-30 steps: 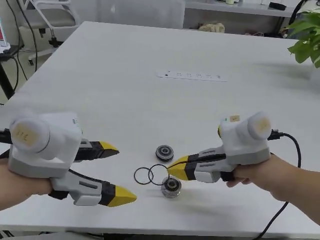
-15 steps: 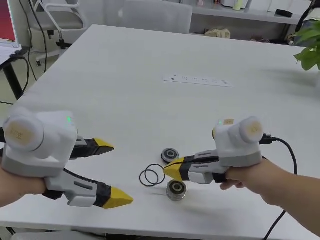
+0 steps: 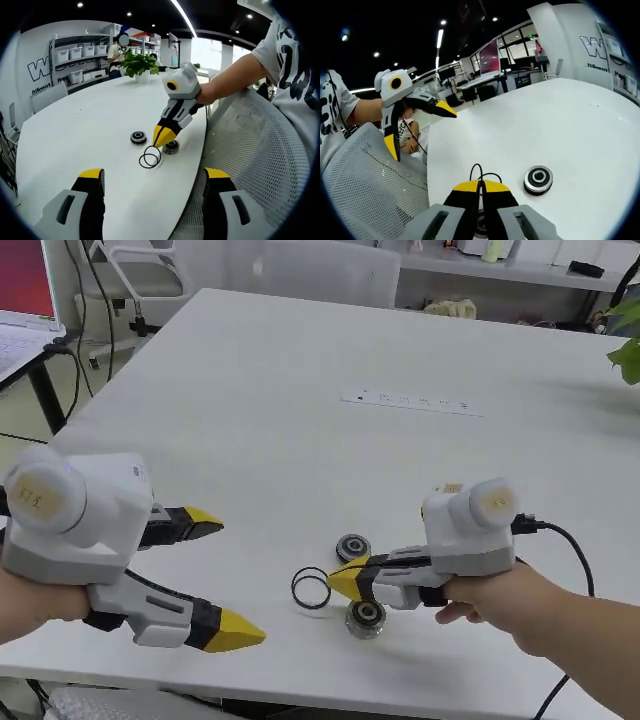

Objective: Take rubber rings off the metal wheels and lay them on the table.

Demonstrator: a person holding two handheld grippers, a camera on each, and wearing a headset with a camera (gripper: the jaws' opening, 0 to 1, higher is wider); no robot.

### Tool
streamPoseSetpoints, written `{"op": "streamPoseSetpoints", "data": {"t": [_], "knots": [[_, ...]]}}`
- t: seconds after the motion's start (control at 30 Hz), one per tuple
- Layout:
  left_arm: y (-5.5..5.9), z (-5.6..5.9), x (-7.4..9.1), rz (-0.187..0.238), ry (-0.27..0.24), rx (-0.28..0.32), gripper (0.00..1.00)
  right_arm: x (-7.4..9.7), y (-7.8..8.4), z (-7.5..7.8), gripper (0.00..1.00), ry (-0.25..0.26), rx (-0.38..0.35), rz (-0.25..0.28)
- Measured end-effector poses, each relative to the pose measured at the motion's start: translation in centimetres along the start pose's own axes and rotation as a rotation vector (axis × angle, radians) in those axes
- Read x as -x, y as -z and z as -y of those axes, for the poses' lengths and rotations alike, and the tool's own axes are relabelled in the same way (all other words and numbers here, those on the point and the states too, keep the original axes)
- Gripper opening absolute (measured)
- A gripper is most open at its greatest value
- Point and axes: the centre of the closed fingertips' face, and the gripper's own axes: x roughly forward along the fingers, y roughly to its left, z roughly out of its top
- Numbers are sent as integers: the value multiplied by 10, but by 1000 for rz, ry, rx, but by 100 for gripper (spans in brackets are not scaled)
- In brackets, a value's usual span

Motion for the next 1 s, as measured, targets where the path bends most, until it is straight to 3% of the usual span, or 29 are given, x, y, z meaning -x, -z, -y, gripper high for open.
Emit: {"op": "streamPoseSetpoints", "data": {"t": [0.5,1.0], "knots": [[2,-3,6,-4,-13,9,79,-6,6,8,0,29,-91,0],[4,-5,4,-14,-12,14,78,-10,13,12,3,50,-69,-42]]}}
